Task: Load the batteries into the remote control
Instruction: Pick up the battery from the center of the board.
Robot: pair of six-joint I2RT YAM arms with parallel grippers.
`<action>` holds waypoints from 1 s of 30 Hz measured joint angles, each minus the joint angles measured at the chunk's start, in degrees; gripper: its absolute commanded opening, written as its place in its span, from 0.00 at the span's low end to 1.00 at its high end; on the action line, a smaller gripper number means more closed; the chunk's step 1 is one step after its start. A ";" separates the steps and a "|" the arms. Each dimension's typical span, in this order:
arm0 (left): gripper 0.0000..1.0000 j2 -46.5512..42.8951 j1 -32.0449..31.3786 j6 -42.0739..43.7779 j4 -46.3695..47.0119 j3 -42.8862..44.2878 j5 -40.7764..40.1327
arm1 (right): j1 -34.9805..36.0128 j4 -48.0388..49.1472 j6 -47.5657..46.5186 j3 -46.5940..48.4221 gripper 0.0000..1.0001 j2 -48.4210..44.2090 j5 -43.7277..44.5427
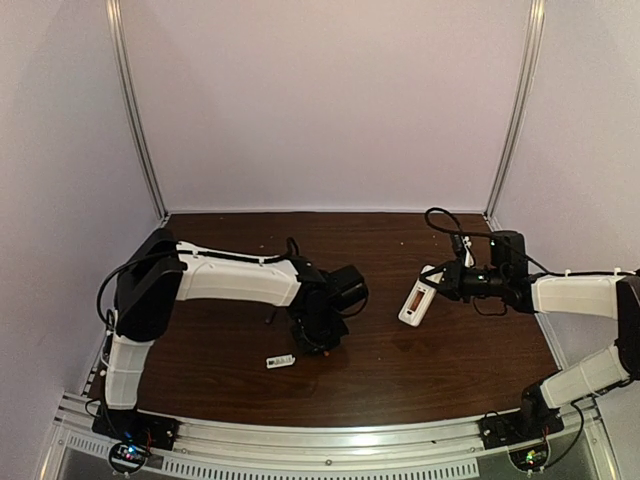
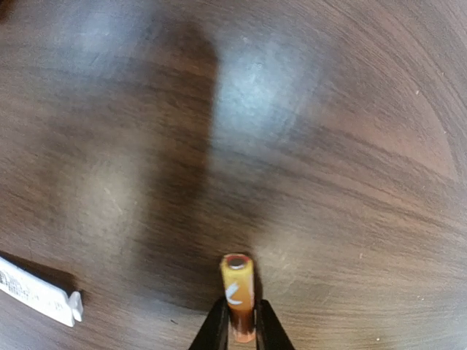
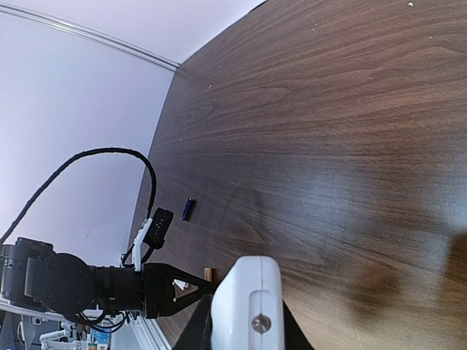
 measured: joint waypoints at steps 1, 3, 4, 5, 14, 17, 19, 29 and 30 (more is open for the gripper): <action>0.11 0.07 0.13 0.44 -0.04 0.11 0.31 | -0.04 0.00 0.00 0.00 0.00 0.00 -0.07; 0.10 0.28 0.35 2.25 -0.09 0.52 0.59 | -0.11 0.00 0.00 0.00 0.00 0.00 -0.24; 0.09 0.46 0.37 3.15 -0.11 0.85 0.61 | -0.17 0.00 0.00 0.00 0.00 0.00 -0.31; 0.09 0.74 0.39 4.68 -0.17 1.31 0.59 | -0.22 0.00 0.00 0.00 0.00 0.00 -0.44; 0.00 1.46 0.26 24.28 -0.11 2.47 -2.05 | -0.26 2.69 1.92 -0.70 0.00 0.46 -4.37; 0.00 -1.90 -0.26 32.61 3.28 -2.36 -5.14 | -0.24 3.13 2.62 -1.66 0.00 0.46 -5.44; 0.00 -7.67 -0.61 38.84 6.95 -8.79 -5.97 | -0.09 3.28 3.15 -2.43 0.00 0.44 -5.99; 0.00 -29.99 -1.03 56.54 27.50 -20.79 6.12 | 7.15 8.28 11.10 -6.43 0.00 0.42 -4.24; 0.00 -29.90 -1.03 57.18 28.68 -20.79 8.26 | 8.52 9.14 12.13 -6.43 0.00 0.57 -3.65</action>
